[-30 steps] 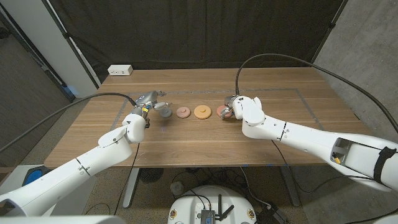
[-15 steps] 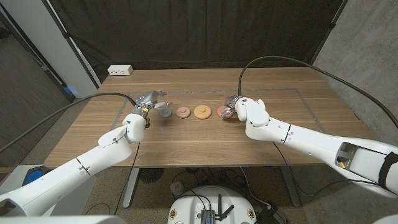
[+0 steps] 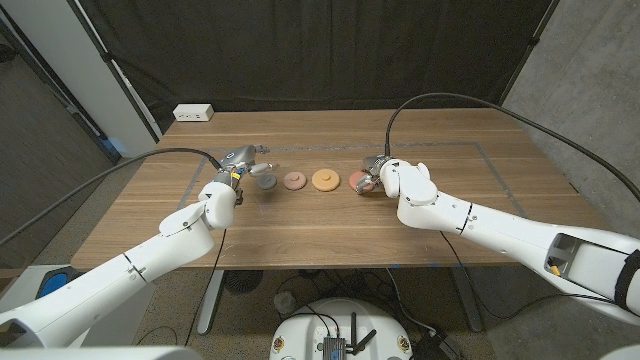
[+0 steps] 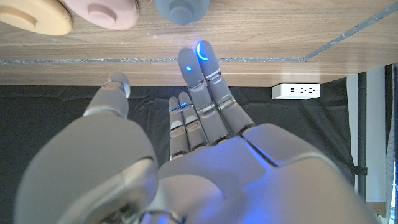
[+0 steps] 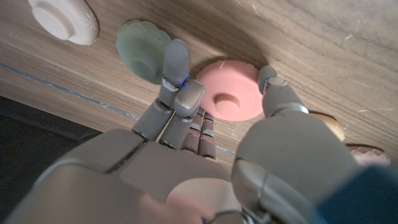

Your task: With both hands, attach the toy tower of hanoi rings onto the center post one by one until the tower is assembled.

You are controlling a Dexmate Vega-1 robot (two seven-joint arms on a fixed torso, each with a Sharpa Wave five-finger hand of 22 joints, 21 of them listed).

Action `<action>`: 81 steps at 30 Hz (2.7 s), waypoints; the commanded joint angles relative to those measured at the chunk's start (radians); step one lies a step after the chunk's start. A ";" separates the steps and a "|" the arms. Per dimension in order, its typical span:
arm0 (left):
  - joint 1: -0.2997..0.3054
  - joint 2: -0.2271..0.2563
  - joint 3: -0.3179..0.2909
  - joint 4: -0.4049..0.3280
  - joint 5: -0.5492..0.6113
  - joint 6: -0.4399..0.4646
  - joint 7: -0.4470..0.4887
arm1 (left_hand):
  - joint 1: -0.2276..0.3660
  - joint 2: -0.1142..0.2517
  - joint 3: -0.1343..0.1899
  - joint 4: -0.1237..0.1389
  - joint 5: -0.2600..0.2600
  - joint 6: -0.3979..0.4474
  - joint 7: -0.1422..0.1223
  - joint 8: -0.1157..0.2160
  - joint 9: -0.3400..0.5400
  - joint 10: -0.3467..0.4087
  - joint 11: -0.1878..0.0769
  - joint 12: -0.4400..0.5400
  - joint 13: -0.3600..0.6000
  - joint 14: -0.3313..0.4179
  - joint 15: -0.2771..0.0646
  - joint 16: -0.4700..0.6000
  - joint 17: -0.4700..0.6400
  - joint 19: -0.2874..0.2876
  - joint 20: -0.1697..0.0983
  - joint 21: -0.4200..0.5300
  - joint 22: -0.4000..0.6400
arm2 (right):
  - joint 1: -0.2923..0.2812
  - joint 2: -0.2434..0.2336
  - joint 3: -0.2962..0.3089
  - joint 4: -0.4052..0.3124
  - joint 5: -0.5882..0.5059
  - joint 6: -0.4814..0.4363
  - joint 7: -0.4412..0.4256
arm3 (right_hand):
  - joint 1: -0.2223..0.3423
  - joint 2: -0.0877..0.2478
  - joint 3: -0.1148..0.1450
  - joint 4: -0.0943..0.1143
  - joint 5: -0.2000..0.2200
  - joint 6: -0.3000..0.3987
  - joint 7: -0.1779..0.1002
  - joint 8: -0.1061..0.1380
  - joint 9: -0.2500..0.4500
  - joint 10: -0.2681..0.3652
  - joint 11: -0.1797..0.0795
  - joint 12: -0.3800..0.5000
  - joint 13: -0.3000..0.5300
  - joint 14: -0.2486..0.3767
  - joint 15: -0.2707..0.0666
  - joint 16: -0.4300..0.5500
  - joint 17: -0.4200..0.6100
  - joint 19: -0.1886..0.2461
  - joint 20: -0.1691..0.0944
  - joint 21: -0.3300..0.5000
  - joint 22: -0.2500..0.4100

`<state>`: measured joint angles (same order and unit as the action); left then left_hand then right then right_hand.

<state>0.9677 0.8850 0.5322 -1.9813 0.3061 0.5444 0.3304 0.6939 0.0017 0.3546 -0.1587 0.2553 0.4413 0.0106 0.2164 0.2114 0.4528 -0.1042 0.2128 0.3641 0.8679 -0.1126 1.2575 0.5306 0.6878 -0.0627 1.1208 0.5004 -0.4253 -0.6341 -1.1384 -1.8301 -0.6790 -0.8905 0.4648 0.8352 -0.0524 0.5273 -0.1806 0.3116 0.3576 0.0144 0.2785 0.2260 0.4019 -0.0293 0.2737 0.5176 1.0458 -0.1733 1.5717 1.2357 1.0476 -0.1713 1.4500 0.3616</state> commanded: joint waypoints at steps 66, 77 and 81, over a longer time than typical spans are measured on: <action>0.048 0.029 -0.042 -0.012 -0.021 -0.032 0.017 | 0.000 0.008 0.010 -0.005 0.009 0.008 -0.001 -0.005 0.004 0.007 0.001 -0.004 0.008 -0.005 -0.106 0.009 0.002 -0.017 -0.084 0.039 -0.026 | -0.002 -0.006 0.055 -0.147 -0.178 0.046 0.141 | 0.032 0.021 0.033 0.017 0.017 0.076 -0.041 0.004 0.007 0.143 -0.078 -0.007 0.057 0.040 -0.045 -0.012 0.003 0.022 -0.051 0.010 -0.019; 0.082 0.044 -0.079 -0.010 -0.048 -0.060 0.041 | 0.000 0.008 0.010 -0.005 0.009 0.010 -0.001 -0.004 0.004 0.010 0.001 -0.004 0.007 -0.004 -0.106 0.011 0.001 -0.017 -0.085 0.045 -0.030 | -0.001 0.016 0.070 -0.125 -0.189 0.106 0.155 | 0.032 0.021 0.035 0.017 0.017 0.078 -0.040 0.003 0.007 0.147 -0.077 -0.009 0.060 0.042 -0.046 -0.012 0.003 0.025 -0.051 0.011 -0.021; 0.084 0.049 -0.081 -0.009 -0.050 -0.056 0.035 | 0.000 0.009 0.010 -0.005 0.009 0.012 -0.001 -0.004 0.004 0.010 0.001 -0.004 0.007 -0.004 -0.106 0.011 -0.002 -0.016 -0.085 0.047 -0.032 | -0.001 0.028 0.076 -0.111 -0.188 0.129 0.152 | 0.031 0.021 0.036 0.018 0.017 0.081 -0.039 0.003 0.007 0.151 -0.078 -0.009 0.061 0.043 -0.046 -0.013 0.003 0.028 -0.051 0.014 -0.020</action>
<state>1.0303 0.9184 0.4753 -1.9958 0.2710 0.5007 0.3598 0.6939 0.0016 0.3601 -0.1643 0.2592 0.4413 0.0105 0.2166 0.2114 0.4540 -0.1050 0.2128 0.3688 0.8680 -0.1125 1.2652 0.5282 0.6736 -0.0662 1.1619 0.4680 -0.4235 -0.6310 -1.0811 -1.9675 -0.8616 -0.8252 0.6128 0.8352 -0.0524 0.5313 -0.1846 0.3203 0.3755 0.0248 0.2744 0.2299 0.4330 0.0018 0.2610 0.5677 1.0760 -0.1896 1.5594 1.2361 1.0675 -0.1840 1.4570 0.3385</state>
